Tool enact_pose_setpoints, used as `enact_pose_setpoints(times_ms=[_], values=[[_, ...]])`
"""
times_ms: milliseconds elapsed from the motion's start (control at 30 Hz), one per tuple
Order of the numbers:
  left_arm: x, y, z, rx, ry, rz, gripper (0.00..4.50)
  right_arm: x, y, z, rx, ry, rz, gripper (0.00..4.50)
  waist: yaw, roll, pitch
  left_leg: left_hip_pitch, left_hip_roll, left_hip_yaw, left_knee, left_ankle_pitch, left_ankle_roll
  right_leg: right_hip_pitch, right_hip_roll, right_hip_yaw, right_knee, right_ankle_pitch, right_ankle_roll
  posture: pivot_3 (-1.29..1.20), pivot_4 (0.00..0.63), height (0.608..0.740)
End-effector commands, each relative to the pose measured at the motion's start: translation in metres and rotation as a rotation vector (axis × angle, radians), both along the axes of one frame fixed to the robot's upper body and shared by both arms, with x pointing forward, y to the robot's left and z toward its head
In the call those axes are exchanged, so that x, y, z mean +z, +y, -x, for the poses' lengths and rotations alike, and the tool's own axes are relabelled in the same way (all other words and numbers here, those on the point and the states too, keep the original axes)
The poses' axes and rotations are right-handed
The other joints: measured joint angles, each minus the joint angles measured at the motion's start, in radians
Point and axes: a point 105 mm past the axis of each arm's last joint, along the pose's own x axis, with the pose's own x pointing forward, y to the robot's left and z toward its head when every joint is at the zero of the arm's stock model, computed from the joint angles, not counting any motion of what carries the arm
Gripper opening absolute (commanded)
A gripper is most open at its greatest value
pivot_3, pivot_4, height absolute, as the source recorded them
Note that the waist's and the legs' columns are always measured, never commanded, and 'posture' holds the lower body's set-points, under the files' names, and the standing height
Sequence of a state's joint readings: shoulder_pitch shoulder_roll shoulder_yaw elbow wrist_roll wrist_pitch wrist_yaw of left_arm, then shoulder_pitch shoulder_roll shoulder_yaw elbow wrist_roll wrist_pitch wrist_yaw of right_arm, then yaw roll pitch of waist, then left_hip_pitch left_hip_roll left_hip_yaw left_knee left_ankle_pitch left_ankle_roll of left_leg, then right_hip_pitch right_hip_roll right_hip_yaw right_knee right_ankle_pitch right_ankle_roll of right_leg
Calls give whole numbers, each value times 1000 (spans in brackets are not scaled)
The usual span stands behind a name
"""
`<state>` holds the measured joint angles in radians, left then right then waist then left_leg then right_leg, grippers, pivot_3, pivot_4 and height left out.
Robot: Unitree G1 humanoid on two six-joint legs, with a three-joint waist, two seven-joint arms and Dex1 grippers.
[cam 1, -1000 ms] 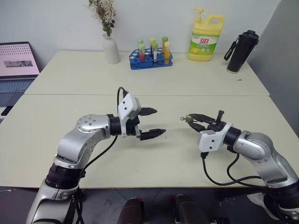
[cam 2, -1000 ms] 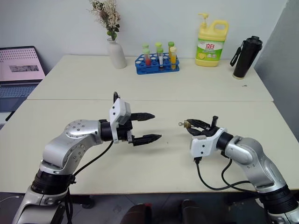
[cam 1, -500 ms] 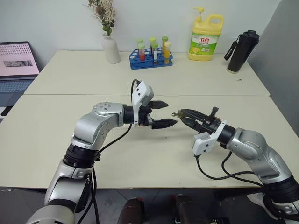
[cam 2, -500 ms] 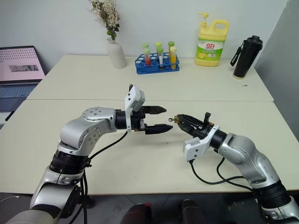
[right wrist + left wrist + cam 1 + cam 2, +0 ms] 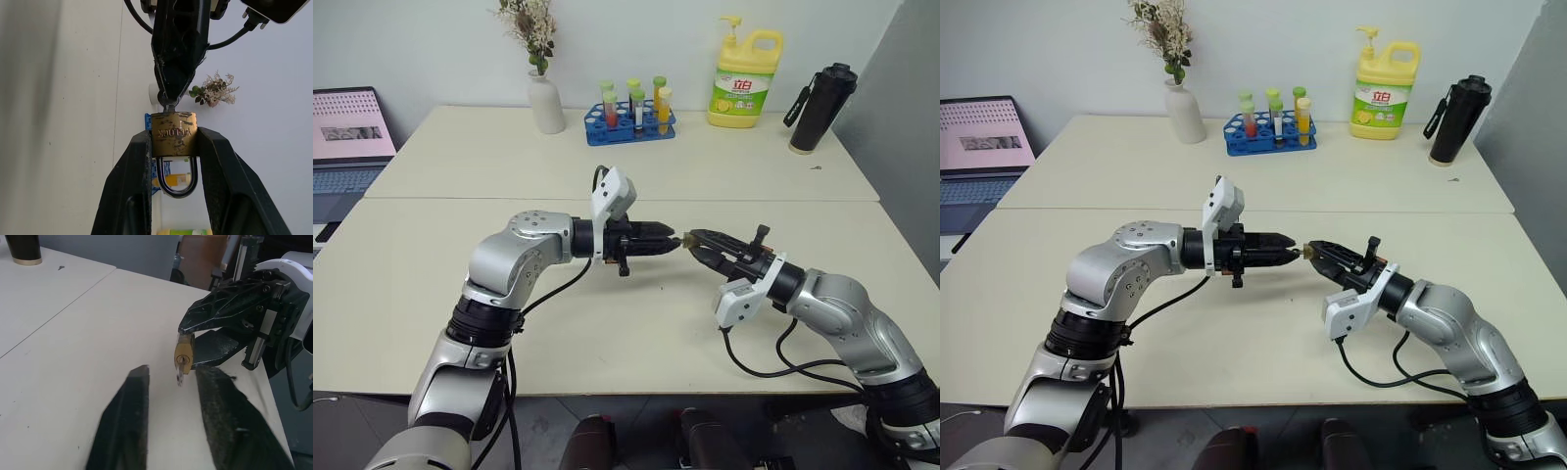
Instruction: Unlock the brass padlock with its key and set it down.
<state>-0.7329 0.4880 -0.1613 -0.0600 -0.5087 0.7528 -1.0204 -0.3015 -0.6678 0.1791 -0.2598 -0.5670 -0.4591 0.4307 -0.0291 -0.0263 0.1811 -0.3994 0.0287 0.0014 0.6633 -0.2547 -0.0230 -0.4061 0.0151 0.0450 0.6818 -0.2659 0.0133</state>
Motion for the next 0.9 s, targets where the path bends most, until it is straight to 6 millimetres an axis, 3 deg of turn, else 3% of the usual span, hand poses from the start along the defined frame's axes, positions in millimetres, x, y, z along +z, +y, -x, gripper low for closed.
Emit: enact_pose_setpoints(times_ms=[33,67,100,533,900], values=[[14,-2,5,-49,-49,13,369,15,1,2,18,-47,-29,936,0,0,0,0,0,0,0,0,0,0,0,0,0,0,0,0,150,740],[13,-2,6,-55,-48,14,44,15,1,2,19,-47,-29,936,0,0,0,0,0,0,0,0,0,0,0,0,0,0,0,0,150,740],[13,-2,6,-58,-48,14,0,15,2,2,20,-47,-30,936,0,0,0,0,0,0,0,0,0,0,0,0,0,0,0,0,150,740],[8,-2,12,-103,-108,-11,0,17,1,1,22,-31,-57,936,0,0,0,0,0,0,0,0,0,0,0,0,0,0,-1,0,150,740],[-2,-6,17,-202,-601,-117,0,20,2,0,23,-23,-90,936,2,0,0,0,0,1,0,0,0,0,0,0,0,1,-2,0,150,740]])
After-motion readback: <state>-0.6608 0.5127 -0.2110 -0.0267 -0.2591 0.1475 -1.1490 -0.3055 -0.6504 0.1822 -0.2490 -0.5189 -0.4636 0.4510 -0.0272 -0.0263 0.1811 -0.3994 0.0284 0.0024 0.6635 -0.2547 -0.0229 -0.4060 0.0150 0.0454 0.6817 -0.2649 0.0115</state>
